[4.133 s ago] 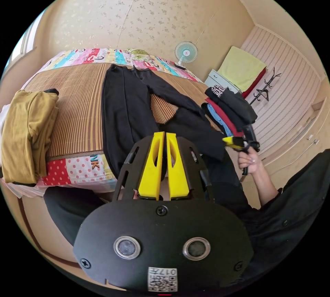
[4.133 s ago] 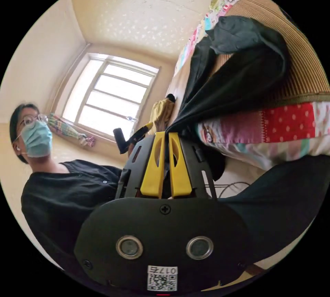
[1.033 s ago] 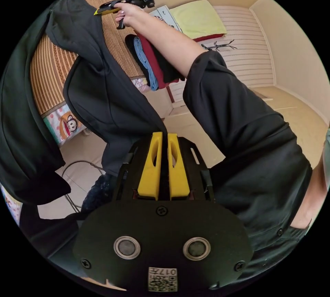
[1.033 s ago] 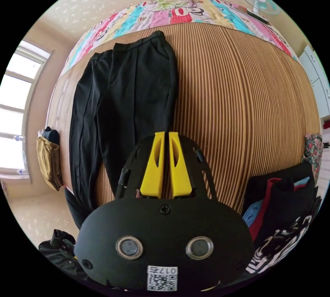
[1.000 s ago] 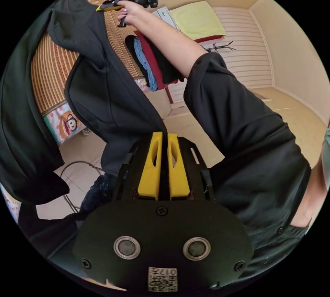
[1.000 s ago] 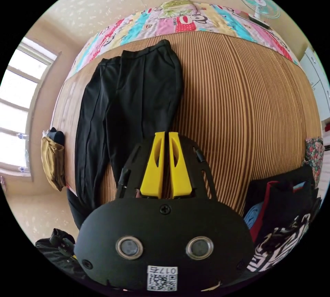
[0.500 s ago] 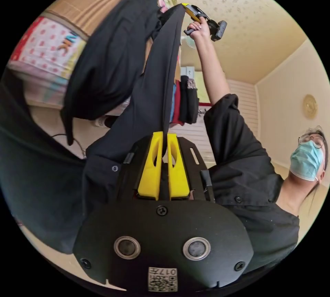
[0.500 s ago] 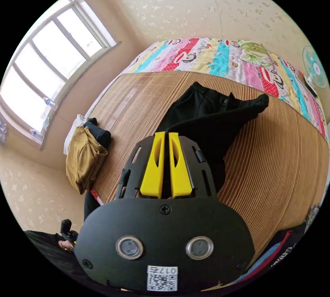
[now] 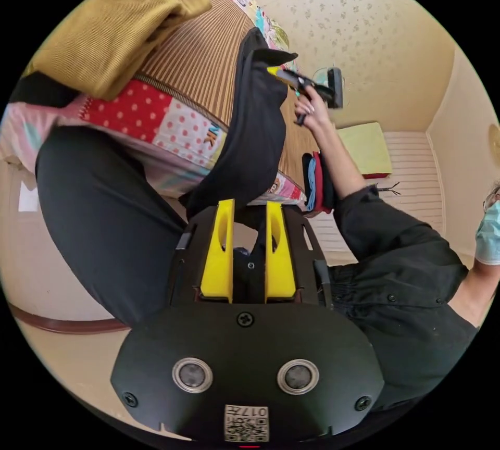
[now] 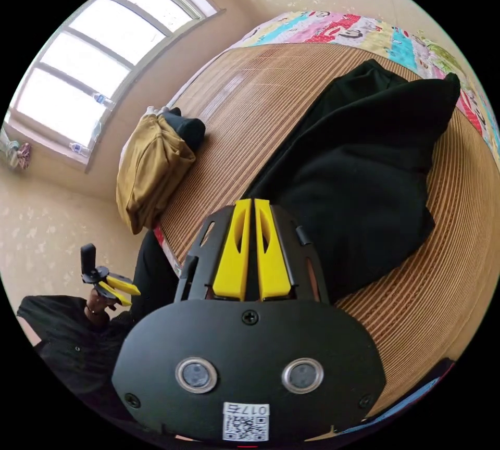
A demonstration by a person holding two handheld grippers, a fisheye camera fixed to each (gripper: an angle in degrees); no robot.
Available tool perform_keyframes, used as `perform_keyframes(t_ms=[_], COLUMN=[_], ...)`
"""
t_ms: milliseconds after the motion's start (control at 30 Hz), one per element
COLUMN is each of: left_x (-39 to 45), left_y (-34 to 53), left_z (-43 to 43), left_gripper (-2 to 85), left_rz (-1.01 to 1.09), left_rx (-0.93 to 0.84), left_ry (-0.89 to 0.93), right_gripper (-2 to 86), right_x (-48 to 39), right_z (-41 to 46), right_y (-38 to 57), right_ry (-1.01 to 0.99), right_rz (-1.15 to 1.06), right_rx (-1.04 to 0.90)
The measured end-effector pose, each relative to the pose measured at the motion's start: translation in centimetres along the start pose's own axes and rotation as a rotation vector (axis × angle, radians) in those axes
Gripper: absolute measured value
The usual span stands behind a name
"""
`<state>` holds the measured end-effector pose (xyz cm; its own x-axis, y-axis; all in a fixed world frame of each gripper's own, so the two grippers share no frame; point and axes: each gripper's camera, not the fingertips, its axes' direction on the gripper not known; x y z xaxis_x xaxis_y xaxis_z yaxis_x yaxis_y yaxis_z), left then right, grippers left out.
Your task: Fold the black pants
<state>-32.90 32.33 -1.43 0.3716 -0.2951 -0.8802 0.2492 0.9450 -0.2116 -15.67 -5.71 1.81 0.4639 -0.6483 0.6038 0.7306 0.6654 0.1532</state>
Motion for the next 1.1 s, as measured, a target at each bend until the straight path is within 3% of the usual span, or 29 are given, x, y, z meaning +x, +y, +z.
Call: perform_keyframes(t_ms=[267,433,667,867,1100], left_x=[5.7,5.5,6.7,6.5,7.6], left_y=[-10.0,-11.7,-6.9,-5.1,-6.2], left_z=[4.8,8.5,8.2,8.6,9.4], left_gripper=[9.9,9.9,7.6,6.2,5.9], left_rz=[0.228,0.135,0.090,0.068,0.099], left_rx=[-0.031,-0.065,0.042,0.024,-0.061], left_ry=[-0.182,-0.288,-0.348,-0.315,-0.369], right_gripper=[4.4,6.5,6.4,7.2,6.8], right_x=[0.6,0.4,1.0,1.3,2.8], right_z=[-2.9,-2.0,0.2,-0.6,0.3], right_y=[19.5,25.8,27.7,28.9,27.9], right_ry=[0.023,-0.031,-0.098,0.009,-0.015], right_rz=[0.222,0.420,0.449,0.451,0.435], right_rx=[0.148,0.264,0.193,0.247,0.166])
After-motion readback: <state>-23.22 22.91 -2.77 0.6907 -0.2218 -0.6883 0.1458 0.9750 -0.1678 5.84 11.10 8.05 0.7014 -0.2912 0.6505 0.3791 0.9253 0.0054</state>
